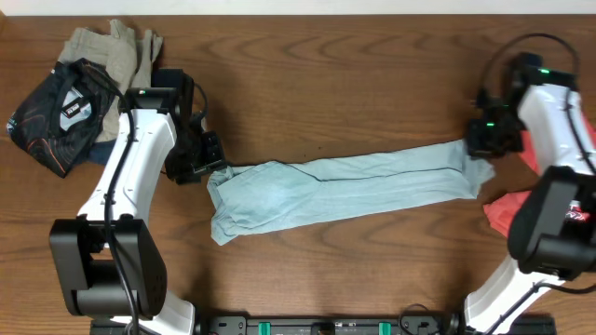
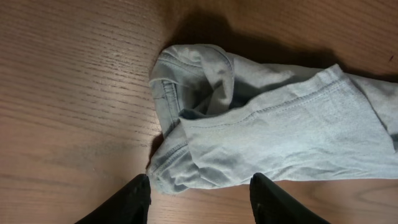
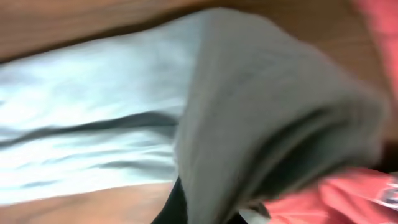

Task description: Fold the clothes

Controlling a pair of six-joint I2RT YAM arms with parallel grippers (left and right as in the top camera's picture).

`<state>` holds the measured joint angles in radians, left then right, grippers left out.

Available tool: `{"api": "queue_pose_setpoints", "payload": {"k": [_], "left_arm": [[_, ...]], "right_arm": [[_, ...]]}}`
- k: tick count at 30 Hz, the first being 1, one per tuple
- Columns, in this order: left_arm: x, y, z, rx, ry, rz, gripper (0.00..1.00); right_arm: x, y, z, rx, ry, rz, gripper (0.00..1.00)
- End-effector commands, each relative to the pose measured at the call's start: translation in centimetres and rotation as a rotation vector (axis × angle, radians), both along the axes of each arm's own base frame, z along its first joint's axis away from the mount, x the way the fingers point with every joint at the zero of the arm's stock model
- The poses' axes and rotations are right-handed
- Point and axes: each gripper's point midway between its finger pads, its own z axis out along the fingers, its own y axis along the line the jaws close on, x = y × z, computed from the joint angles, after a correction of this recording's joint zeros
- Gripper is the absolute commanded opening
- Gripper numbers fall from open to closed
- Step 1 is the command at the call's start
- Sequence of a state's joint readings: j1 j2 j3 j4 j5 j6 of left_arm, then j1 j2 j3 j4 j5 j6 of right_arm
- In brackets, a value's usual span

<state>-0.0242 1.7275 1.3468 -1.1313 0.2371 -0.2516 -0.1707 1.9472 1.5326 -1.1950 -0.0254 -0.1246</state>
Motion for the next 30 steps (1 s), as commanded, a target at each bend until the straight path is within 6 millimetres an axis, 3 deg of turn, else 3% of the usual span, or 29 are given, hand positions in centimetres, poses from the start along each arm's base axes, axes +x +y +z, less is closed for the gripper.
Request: {"api": "queue_pose_setpoints", "payload": {"k": [1, 9, 14, 16, 21, 23, 25, 30], "left_arm": [[-0.2, 0.0, -0.3, 0.003, 0.019, 0.019, 0.53], [-0.3, 0.0, -0.3, 0.003, 0.02, 0.021, 0.53], [-0.3, 0.0, -0.3, 0.003, 0.019, 0.021, 0.53], [-0.3, 0.0, -0.3, 0.003, 0.019, 0.021, 0.53], [-0.3, 0.0, -0.3, 0.003, 0.019, 0.021, 0.53], [-0.3, 0.0, -0.3, 0.003, 0.019, 0.021, 0.53], [-0.3, 0.0, -0.3, 0.003, 0.019, 0.021, 0.53], [-0.3, 0.0, -0.3, 0.003, 0.02, 0.02, 0.53]], "right_arm": [[0.3, 4.2, 0.6, 0.035, -0.008, 0.113, 0.01], [-1.1, 11.2, 0.2, 0.036, 0.036, 0.303, 0.01], [-2.3, 14.1, -0.2, 0.035, 0.055, 0.393, 0.03], [-2.7, 15.6, -0.2, 0.049, 0.056, 0.43, 0.11], [-3.4, 18.3, -0.2, 0.099, 0.056, 0.483, 0.16], [-3.7, 18.6, -0.1, 0.103, 0.063, 0.491, 0.24], [-3.9, 18.7, -0.1, 0.103, 0.069, 0.497, 0.51], [-3.7, 19.0, -0.2, 0.103, 0.055, 0.503, 0.57]]}}
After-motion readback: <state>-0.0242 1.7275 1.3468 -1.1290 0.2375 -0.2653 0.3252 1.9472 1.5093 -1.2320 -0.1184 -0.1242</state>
